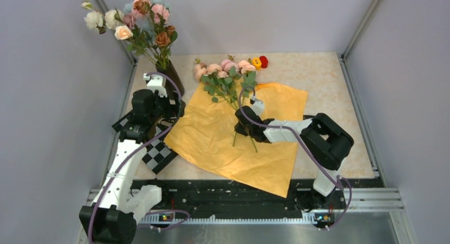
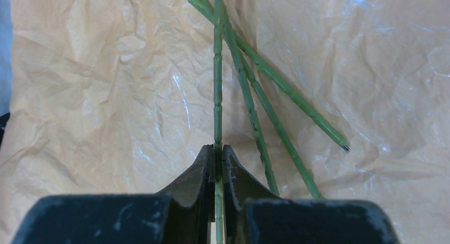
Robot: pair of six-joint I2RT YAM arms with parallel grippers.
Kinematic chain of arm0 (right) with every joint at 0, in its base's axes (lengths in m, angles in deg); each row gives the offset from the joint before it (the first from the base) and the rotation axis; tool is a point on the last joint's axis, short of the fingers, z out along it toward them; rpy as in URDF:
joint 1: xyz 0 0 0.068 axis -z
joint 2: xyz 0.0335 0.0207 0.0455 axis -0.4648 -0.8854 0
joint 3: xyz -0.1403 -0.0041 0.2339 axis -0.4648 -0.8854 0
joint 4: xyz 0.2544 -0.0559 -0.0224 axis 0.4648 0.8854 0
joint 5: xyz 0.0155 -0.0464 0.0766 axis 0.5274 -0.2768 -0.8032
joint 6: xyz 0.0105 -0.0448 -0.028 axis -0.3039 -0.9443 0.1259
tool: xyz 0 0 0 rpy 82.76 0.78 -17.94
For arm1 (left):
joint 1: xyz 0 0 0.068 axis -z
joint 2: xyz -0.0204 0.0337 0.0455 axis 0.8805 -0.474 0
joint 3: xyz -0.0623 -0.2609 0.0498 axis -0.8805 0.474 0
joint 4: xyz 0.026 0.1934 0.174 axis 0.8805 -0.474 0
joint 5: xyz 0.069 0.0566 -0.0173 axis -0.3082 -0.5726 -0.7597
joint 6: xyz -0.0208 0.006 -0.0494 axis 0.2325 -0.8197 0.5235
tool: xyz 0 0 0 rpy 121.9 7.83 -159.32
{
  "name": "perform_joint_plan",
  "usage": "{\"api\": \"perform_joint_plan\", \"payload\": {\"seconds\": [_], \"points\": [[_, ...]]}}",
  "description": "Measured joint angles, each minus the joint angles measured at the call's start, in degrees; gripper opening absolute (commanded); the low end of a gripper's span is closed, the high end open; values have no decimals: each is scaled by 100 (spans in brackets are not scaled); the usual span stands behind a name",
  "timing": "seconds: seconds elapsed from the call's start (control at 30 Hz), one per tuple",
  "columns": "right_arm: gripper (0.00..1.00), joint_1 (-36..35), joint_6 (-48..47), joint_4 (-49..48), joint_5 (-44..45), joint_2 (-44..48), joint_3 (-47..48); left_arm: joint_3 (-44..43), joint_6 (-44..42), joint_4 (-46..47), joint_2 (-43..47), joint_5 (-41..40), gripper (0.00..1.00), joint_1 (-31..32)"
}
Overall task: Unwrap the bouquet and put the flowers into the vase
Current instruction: Pick up the fake flower from the wrapping paper.
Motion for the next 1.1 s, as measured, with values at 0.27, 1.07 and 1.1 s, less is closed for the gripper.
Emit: {"api": "perform_joint_plan", "payload": {"seconds": [0.27, 1.07, 1.1], "points": [[0, 81, 295, -586, -63, 586, -509, 0, 0, 0, 2, -4, 94, 0], [0, 188, -98, -1766, 225, 2468, -1644, 7, 90, 13, 2, 221, 95, 0], [0, 188, -125, -1762, 262, 2579, -1657, 7, 127, 17, 2, 260, 95, 0]]}}
